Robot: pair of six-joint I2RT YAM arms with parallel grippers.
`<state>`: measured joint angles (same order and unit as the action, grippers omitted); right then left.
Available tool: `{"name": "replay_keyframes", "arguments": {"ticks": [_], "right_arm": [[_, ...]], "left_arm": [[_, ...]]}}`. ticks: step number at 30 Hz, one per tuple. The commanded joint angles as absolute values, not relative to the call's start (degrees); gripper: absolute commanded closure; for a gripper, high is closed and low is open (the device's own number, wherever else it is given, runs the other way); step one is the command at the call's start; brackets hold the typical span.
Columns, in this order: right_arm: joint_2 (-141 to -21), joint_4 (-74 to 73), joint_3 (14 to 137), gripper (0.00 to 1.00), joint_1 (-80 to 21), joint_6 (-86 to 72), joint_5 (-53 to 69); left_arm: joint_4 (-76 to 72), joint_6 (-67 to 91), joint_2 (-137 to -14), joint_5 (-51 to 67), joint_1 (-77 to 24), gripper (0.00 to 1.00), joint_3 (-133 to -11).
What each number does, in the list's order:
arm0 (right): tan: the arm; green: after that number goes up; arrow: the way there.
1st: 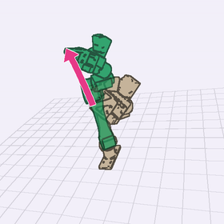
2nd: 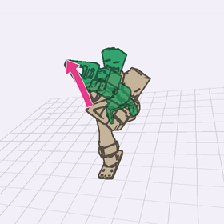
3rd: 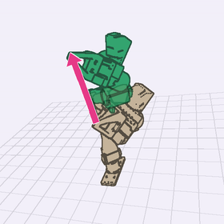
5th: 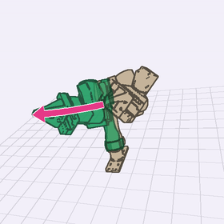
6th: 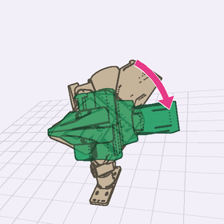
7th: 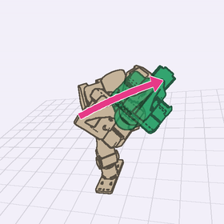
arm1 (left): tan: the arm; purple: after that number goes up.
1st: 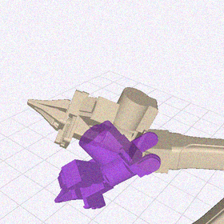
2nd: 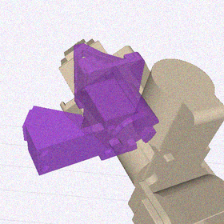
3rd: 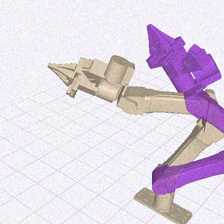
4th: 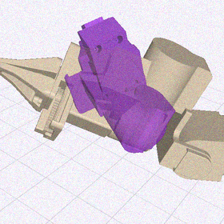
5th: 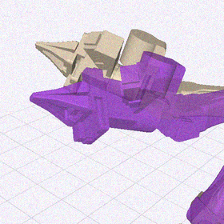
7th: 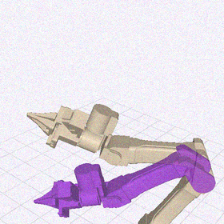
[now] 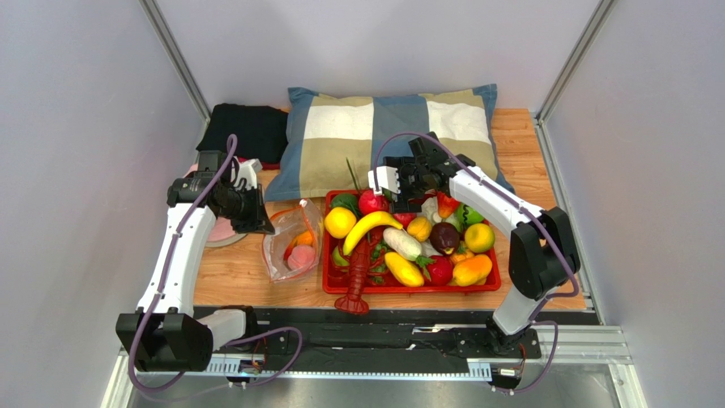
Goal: Place the food in the zip-top bag and seal the zipper
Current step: Pick up the fake fruit from the bin.
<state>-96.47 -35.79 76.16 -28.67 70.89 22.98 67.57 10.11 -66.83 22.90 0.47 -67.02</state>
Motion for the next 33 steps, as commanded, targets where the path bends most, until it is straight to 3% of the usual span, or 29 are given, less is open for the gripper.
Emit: {"name": "replay_keyframes", "arguments": {"ticks": [1,5,17,20,25,29,33], "right_arm": [[-98.17,-32.17,77.87,0.03,-28.3,73.3,22.94],[-99.23,-32.69,78.22,0.09,-28.3,74.0,22.85],[-90.98,-39.81,81.38,0.74,-28.3,68.13,27.06],[-87.64,-39.73,83.66,0.84,-28.65,61.63,31.19],[-83.33,-35.96,87.01,0.9,-32.77,47.22,40.68],[-79.55,-21.07,83.08,0.94,-40.75,34.75,47.72],[-79.09,-10.47,80.51,0.95,-49.99,33.22,49.48]], "left_arm": [[67.24,9.67,-65.39,23.73,0.44,1.0,-67.15],[67.67,9.4,-66.09,23.64,0.44,1.0,-67.85],[68.2,9.05,-67.59,24.52,0.44,1.0,-69.35],[68.2,9.05,-67.68,24.79,0.44,1.0,-69.26],[67.94,9.49,-67.94,25.66,0.44,1.0,-68.91],[67.94,9.49,-68.81,26.36,0.44,1.0,-69.34],[67.94,9.67,-69.43,27.33,0.44,1.0,-69.61]]}}
